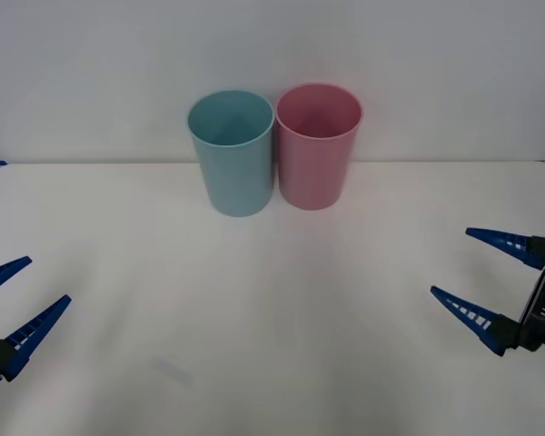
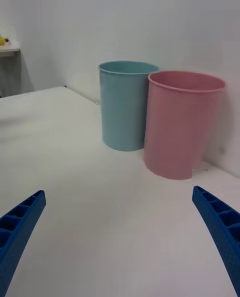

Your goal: Grasp the object on the table and drop it into the matching bin: aluminum can to the light blue bin, PET bottle to the pink bin.

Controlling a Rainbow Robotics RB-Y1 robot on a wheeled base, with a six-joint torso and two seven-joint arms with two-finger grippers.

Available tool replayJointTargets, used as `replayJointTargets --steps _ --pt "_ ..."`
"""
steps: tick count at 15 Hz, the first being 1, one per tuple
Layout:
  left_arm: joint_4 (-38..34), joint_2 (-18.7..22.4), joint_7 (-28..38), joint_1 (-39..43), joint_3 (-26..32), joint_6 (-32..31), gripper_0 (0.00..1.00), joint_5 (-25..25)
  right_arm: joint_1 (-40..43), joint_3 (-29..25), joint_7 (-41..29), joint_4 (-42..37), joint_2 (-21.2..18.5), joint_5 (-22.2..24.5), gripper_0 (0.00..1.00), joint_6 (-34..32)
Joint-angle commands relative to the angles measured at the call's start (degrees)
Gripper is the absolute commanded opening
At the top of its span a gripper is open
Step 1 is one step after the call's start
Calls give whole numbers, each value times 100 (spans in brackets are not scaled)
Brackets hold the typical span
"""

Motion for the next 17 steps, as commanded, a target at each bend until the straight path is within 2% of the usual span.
replayJointTargets --steps 1,8,10,12,17 --pt "0 0 0 0 0 0 100 0 514 -163 61 1 -2 -108 100 -140" --pt "0 0 0 0 0 0 100 0 1560 -655 52 1 121 -152 100 -351" --pt "0 0 0 0 0 0 100 0 1595 -805 52 1 252 -37 100 -588" --pt "0 0 0 0 0 0 100 0 1455 -981 17 10 419 429 100 -861" --pt "0 0 0 0 0 0 100 0 1455 -981 17 10 419 429 100 -861"
